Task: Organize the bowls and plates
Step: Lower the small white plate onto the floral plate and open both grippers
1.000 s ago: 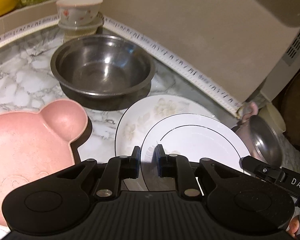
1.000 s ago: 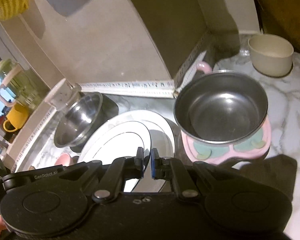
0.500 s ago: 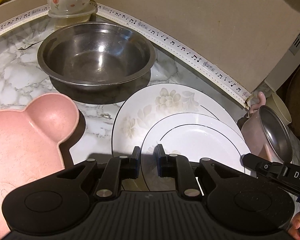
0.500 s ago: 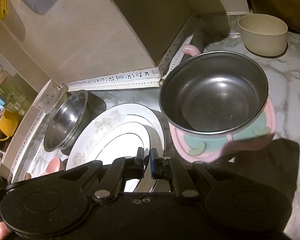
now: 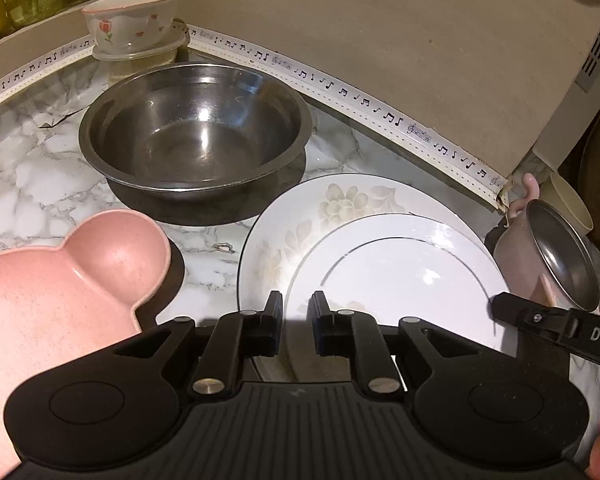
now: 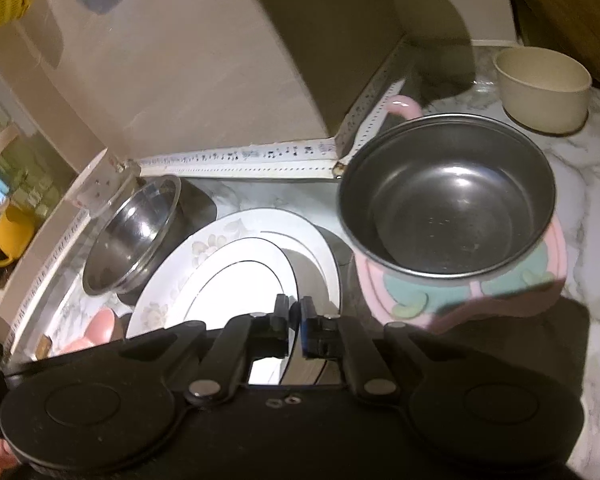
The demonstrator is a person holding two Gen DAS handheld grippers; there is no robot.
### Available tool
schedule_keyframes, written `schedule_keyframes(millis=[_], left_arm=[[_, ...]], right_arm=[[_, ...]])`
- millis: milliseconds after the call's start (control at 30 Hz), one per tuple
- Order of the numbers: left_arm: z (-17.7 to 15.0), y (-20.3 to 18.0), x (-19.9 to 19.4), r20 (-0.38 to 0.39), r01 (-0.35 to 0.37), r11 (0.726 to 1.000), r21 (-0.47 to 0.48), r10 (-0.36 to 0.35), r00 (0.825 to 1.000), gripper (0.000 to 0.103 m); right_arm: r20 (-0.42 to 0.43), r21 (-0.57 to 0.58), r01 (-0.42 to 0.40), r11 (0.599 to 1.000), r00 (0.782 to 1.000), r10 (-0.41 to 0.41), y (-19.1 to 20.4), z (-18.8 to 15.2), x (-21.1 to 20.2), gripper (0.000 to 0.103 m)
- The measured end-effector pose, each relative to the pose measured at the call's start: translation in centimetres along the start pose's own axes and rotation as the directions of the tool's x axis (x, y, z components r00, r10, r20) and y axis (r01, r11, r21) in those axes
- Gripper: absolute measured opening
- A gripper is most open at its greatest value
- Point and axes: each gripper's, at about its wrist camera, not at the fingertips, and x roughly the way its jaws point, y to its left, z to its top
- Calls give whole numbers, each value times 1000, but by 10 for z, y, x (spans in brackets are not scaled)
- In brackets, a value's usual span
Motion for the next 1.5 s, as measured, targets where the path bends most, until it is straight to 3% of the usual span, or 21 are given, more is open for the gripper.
schedule_keyframes(millis=[300, 533, 733, 900, 1233, 1367, 1500], left_arm=[[-2, -6, 1, 10, -26, 999, 46, 25, 1000, 15], [-1, -8, 1, 10, -38, 997, 61, 38, 999, 15], [-1, -11, 2, 12, -53, 995, 80, 53, 999, 15], [-3, -14, 3, 8, -63, 994, 91, 63, 998, 15], [-4, -18, 4, 11, -76, 992, 105, 75, 997, 14], [-5, -18, 3, 10, -68, 993, 96, 67, 998, 14], [-5, -18, 2, 9, -62, 994, 89, 61, 998, 14]], right_arm=[[9, -192, 106, 976, 994, -107, 21, -8, 8, 12], [-2, -266, 131, 955, 991, -137, 30, -7, 13, 16], [-38, -252, 116, 961, 991, -130, 29, -3, 11, 18], [-66, -226, 91, 970, 992, -108, 29, -3, 3, 28], [-88, -148, 40, 988, 995, -53, 24, -2, -13, 34], [-91, -121, 47, 992, 994, -59, 19, 0, -18, 44], [-96, -105, 54, 993, 993, -64, 12, -2, -20, 44]])
